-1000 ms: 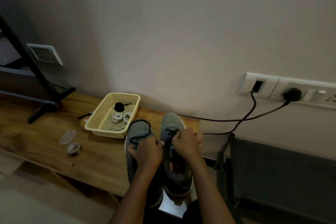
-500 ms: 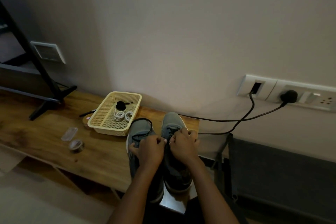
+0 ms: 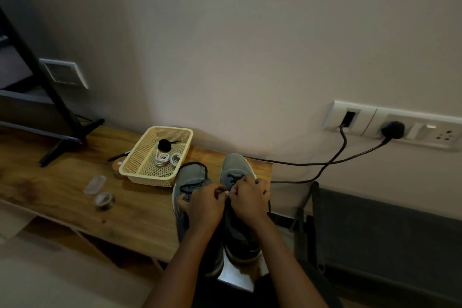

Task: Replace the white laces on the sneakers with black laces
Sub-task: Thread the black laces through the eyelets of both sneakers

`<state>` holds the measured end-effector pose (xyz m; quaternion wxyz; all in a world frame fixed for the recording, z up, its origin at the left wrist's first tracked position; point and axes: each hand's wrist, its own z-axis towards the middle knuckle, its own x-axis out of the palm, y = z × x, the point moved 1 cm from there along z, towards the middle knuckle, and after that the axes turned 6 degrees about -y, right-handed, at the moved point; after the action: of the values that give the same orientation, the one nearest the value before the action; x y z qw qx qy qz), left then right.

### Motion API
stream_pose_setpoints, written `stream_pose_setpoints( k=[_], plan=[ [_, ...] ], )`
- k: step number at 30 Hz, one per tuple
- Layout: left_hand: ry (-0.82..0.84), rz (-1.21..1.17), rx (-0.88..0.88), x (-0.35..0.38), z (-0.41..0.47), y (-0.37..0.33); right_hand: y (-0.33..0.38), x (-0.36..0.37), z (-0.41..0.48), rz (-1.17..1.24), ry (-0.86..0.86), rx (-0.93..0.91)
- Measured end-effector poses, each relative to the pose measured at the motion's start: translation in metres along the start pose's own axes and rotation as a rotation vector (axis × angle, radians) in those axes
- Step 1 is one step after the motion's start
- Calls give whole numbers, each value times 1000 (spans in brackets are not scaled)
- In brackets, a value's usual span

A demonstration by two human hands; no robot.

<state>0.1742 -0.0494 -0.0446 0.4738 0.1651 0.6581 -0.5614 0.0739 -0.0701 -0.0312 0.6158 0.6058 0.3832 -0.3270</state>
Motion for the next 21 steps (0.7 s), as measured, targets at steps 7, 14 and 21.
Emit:
stream_pose_setpoints(
  k=[7, 14, 21],
  plan=[
    [-97, 50, -1, -7, 0, -1, -11, -25, 4, 256, -130, 185],
    [-29, 126, 39, -8, -2, -2, -35, -33, -7, 2, -128, 232],
    [44, 77, -20, -6, 3, -5, -43, -29, -24, -285, -154, 78]
  ],
)
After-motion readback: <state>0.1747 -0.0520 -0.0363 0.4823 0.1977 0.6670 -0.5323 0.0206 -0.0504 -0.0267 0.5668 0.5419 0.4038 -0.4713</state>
